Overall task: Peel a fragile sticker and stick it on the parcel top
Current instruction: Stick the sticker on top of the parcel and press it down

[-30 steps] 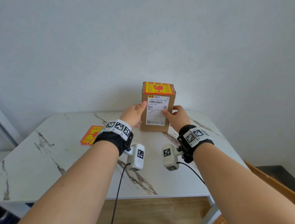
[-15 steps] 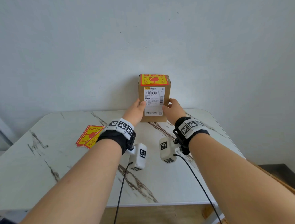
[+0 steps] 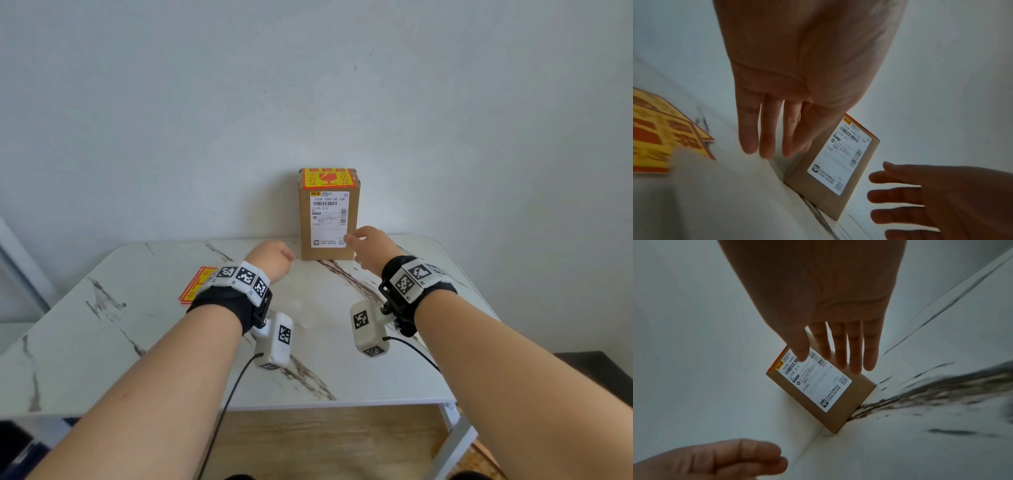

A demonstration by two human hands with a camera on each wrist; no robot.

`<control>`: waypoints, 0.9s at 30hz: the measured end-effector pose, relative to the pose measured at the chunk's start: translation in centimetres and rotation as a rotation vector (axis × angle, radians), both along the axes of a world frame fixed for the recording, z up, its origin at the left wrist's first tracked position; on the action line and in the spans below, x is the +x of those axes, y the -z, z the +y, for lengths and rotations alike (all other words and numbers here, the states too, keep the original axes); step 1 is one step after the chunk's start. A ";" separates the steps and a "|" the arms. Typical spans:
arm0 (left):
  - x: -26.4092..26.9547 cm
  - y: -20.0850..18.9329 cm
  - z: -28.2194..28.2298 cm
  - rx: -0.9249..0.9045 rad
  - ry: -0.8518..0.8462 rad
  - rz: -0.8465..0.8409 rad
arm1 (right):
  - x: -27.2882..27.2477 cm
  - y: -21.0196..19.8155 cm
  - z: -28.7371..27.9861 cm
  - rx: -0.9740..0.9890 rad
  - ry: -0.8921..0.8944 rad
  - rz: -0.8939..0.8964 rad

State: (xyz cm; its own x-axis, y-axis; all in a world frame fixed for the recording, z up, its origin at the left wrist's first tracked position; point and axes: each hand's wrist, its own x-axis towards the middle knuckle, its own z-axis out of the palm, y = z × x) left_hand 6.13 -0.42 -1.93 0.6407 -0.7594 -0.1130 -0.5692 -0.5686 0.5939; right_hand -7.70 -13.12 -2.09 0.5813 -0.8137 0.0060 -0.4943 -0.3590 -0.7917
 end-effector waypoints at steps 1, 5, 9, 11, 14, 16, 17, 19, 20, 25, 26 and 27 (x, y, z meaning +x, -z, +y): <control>0.2 0.3 0.6 0.023 -0.001 0.003 | -0.3 0.0 0.4 -0.013 -0.032 0.038; -0.1 1.0 3.5 0.019 -0.039 0.009 | -1.5 0.6 2.5 -0.014 -0.115 0.109; -1.1 2.0 5.1 0.098 -0.035 -0.063 | -1.8 1.3 4.9 0.072 -0.247 0.272; -1.7 2.8 5.4 0.133 -0.008 -0.073 | -1.7 1.7 5.9 0.116 -0.314 0.347; -2.6 3.5 5.3 0.153 0.008 -0.098 | -1.3 2.6 7.0 0.150 -0.332 0.380; -3.1 3.7 5.1 0.140 0.006 -0.110 | -0.9 3.1 7.1 0.170 -0.311 0.350; -3.2 3.7 4.9 0.131 0.014 -0.113 | -0.7 3.3 7.0 0.174 -0.296 0.327; -3.4 3.7 4.4 0.123 0.034 -0.104 | -0.5 3.4 6.7 0.169 -0.257 0.303; -3.5 3.7 4.2 0.120 0.044 -0.092 | -0.4 3.4 6.5 0.167 -0.239 0.303; -4.0 3.4 3.0 0.086 0.104 -0.067 | -0.4 3.2 4.8 0.156 -0.137 0.244; -4.1 3.3 2.7 0.080 0.112 -0.061 | -0.5 3.0 4.5 0.168 -0.110 0.219; -4.2 3.2 2.5 0.076 0.120 -0.054 | -0.7 2.9 4.2 0.168 -0.088 0.202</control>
State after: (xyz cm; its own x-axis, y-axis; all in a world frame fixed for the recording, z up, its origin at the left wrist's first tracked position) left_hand 1.92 2.11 -5.15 0.5523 -0.8217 -0.1409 -0.6660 -0.5366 0.5182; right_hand -8.39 -8.94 -5.03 0.6258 -0.7396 -0.2479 -0.6209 -0.2801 -0.7321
